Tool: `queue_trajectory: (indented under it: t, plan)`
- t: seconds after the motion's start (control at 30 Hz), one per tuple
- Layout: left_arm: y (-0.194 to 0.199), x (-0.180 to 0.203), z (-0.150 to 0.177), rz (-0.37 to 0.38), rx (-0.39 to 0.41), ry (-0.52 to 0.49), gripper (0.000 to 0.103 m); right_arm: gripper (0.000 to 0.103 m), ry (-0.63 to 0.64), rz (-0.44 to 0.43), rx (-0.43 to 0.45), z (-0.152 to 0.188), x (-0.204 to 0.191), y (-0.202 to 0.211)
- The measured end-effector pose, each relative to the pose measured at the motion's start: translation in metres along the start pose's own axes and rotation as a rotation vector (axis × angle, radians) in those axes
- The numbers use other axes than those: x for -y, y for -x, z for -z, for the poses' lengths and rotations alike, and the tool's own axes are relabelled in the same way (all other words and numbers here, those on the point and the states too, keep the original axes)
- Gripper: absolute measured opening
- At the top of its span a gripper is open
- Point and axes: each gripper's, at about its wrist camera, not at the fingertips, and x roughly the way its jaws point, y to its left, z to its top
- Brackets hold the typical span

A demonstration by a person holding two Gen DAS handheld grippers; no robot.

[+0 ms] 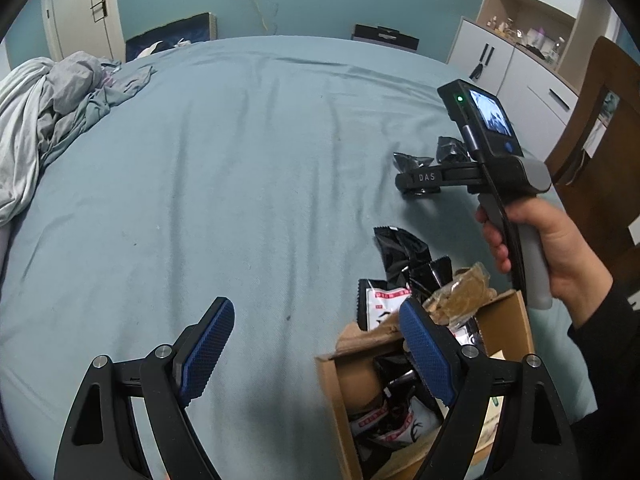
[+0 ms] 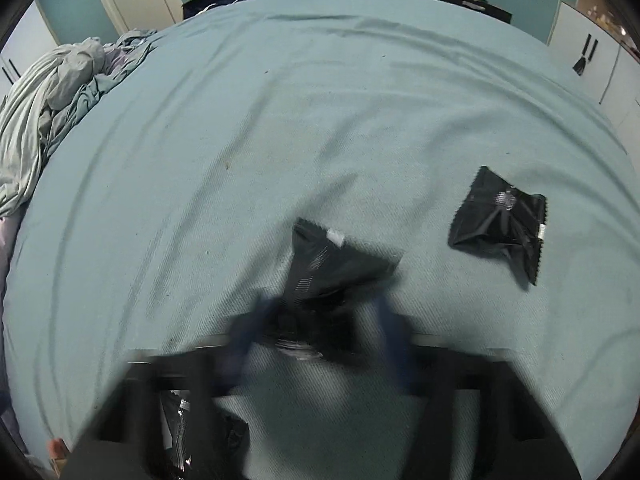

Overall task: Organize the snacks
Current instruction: 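Reach the right tool to a black foil packet on the bed and grasp it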

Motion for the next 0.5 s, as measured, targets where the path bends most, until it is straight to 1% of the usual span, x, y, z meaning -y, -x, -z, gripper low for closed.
queue_trajectory:
  t: [0.1,0.17,0.23,0.3,0.37,0.4,0.43,0.47,0.5]
  plan:
    - [-0.006,-0.007,-0.006,0.067,-0.016,0.042,0.086,0.038,-0.023,-0.028,0.052,0.003,0.005,0.010]
    - [-0.010,-0.012,-0.012,0.096,-0.013,0.076,0.086,0.037,-0.039,-0.027,0.078,0.006,0.009,0.020]
    - [-0.015,-0.014,-0.021,0.102,-0.004,0.084,0.086,0.037,-0.073,-0.034,0.102,0.010,0.014,0.034]
    - [-0.023,-0.013,-0.029,0.103,-0.009,0.062,0.085,0.037,-0.110,-0.053,0.121,0.017,0.017,0.050]
    - [-0.033,-0.012,-0.033,0.113,-0.038,0.041,0.085,0.037,-0.129,-0.061,0.132,0.027,0.018,0.069]
    - [-0.039,-0.012,-0.035,0.131,-0.064,0.038,0.085,0.037,-0.131,-0.057,0.137,0.033,0.018,0.078]
    - [-0.046,-0.013,-0.037,0.155,-0.093,0.042,0.083,0.037,-0.126,-0.052,0.144,0.040,0.015,0.090]
    - [-0.054,-0.013,-0.040,0.179,-0.124,0.054,0.078,0.037,-0.120,-0.050,0.150,0.045,0.014,0.097]
    - [-0.061,-0.014,-0.042,0.195,-0.154,0.068,0.077,0.037,-0.117,-0.048,0.154,0.051,0.014,0.105]
